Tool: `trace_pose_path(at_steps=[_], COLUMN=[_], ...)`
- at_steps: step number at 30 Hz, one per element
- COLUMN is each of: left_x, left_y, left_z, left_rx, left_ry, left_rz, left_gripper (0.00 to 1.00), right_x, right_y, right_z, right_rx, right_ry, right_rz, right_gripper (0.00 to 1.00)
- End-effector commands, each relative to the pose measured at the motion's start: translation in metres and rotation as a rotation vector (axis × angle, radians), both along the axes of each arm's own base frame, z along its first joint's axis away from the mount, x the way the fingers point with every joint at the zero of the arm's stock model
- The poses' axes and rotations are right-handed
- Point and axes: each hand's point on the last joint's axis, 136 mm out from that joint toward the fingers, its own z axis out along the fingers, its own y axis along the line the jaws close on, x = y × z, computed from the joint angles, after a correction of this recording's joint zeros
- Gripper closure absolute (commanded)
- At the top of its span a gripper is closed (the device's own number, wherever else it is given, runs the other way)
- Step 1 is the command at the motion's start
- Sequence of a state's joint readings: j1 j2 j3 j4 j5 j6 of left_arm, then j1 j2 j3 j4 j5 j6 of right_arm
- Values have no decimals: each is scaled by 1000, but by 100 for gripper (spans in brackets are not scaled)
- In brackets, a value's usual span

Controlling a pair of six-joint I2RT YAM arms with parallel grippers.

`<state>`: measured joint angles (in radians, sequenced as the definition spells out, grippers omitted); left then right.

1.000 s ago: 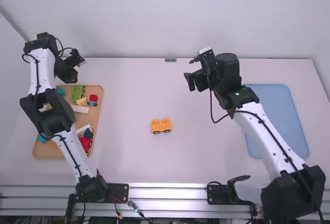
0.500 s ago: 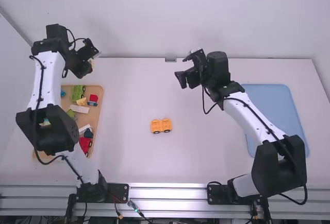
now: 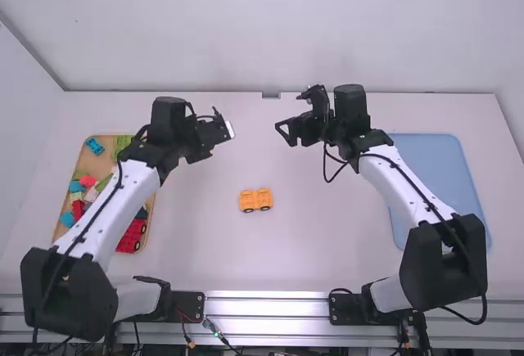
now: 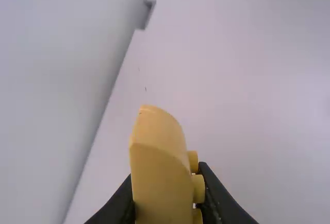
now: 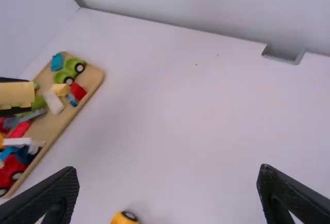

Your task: Assemble lego blocks to make yellow taxi

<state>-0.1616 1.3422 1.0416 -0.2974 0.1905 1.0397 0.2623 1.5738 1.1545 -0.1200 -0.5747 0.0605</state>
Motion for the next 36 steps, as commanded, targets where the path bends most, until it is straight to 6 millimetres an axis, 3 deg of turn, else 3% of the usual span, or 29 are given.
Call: trace_pose_path(at_steps=[1,8,13,20,28,36], left_x=[-12,-7,1,12,19,22], left_y=[-15,-33,-39,-59,-93,-104], left_z=[0,-9,-28,-48,-59,-52], left_rx=[-9,-56,-61,-114,-128,-232], left_ry=[-31,-26,11,38,17,29], left_rz=[-41,-52,-68,-112,-121,-95], left_gripper=[88,87,87,87,95,96], right_x=[-8,-19,-23,-19,-15,-4], right_y=[12,36,45,45,59,54], right_z=[3,-23,-25,-27,-39,-42], right_rx=[104,266,346,341,268,232], right_ry=[58,165,148,136,121,96], right_rz=[106,313,422,415,371,317], right_gripper=[17,19,22,20,23,28])
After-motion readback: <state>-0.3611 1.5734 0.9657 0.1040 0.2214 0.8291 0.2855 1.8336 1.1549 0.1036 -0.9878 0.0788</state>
